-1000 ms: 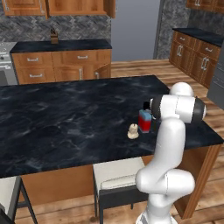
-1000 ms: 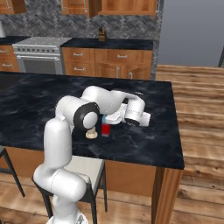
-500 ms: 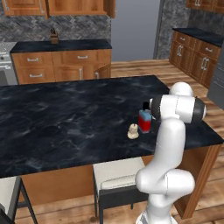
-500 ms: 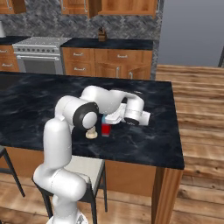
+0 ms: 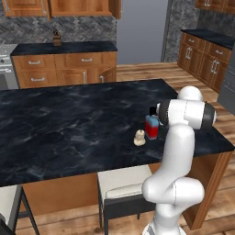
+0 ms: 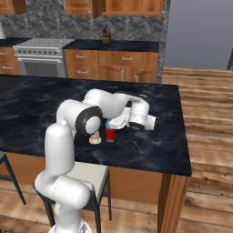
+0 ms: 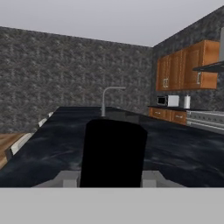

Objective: Get the candle and the liquor from the cabinet and move them to the dining counter.

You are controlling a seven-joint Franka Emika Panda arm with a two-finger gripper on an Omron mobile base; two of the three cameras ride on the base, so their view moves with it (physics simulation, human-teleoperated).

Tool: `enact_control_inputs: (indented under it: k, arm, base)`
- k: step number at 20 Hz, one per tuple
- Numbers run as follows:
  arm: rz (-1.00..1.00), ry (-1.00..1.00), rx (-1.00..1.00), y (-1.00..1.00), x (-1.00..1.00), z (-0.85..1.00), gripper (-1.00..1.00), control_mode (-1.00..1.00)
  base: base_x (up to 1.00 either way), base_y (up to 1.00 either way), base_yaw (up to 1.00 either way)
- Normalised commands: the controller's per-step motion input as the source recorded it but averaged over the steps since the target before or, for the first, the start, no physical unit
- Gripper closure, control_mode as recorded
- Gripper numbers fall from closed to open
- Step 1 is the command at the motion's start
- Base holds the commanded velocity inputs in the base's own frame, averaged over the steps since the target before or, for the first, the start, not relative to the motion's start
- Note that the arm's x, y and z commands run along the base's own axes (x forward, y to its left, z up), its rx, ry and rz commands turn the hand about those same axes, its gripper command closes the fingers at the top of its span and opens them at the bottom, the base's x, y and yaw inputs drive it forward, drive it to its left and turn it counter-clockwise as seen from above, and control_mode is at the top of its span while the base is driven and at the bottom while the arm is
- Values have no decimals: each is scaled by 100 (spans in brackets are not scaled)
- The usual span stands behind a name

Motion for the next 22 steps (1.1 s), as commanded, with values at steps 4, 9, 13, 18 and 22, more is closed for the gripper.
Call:
enact_control_inputs:
  k: [4, 9, 13, 18, 22]
  arm:
    - [0, 0, 0, 0, 0, 0, -100, -100]
    - [0, 0, 0, 0, 0, 0, -100, -100]
    - [0, 0, 0, 0, 0, 0, -100, -100]
    - [0, 0, 0, 0, 0, 0, -100, -100]
    - [0, 0, 0, 0, 0, 2, -100, -100]
  base:
    - [0, 0, 0]
    - [0, 0, 0]
    - [0, 0, 0]
    - [0, 0, 0]
    - [0, 0, 0]
